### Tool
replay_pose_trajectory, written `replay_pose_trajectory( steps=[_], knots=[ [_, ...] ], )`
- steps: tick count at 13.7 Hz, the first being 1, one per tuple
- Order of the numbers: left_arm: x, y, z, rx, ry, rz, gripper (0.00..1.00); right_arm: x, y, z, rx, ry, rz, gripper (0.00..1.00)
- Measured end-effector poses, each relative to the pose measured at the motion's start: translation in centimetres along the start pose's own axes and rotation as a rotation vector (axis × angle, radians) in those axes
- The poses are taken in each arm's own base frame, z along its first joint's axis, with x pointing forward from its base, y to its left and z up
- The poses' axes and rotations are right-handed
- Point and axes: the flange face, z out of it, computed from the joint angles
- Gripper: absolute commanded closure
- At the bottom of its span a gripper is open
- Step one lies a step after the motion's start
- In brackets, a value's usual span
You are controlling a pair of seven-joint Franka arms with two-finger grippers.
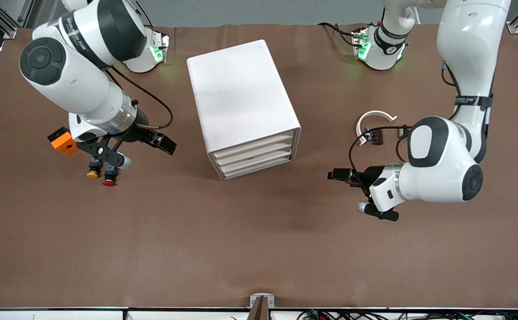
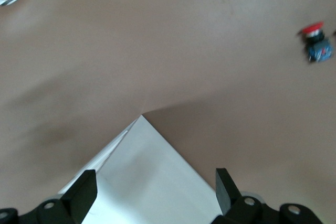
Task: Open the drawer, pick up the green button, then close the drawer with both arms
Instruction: 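Reach both grippers toward the front of the white cabinet drawer, then grasp the drawer front with both grippers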
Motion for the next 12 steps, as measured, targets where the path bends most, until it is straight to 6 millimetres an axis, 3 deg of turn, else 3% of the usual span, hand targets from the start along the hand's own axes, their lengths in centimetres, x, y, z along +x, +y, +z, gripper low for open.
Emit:
replay_pose_trajectory(
  steps=[1, 5, 9, 12],
  knots=[
    [0.6, -0.5, 1.2, -0.021, 0.019, 0.037, 0.00, 0.7, 0.1, 0.2, 0.032, -0.026, 0.056, 0.00],
    [2.3, -0.9, 5.7, -0.162, 0.081, 0.102, 0.00, 6.0, 3.9, 0.3, 0.100, -0.091, 0.202, 0.00],
    [2.8, -2.3, 9.9, -0.324, 0.093, 0.123, 0.00, 5.4, 3.1, 0.3, 0.109, -0.088, 0.189, 0.00],
    [2.7, -1.5, 14.0, -0.425, 0.076, 0.092, 0.00, 4.6, 2.1, 0.3, 0.120, -0.080, 0.172, 0.00]
  ],
)
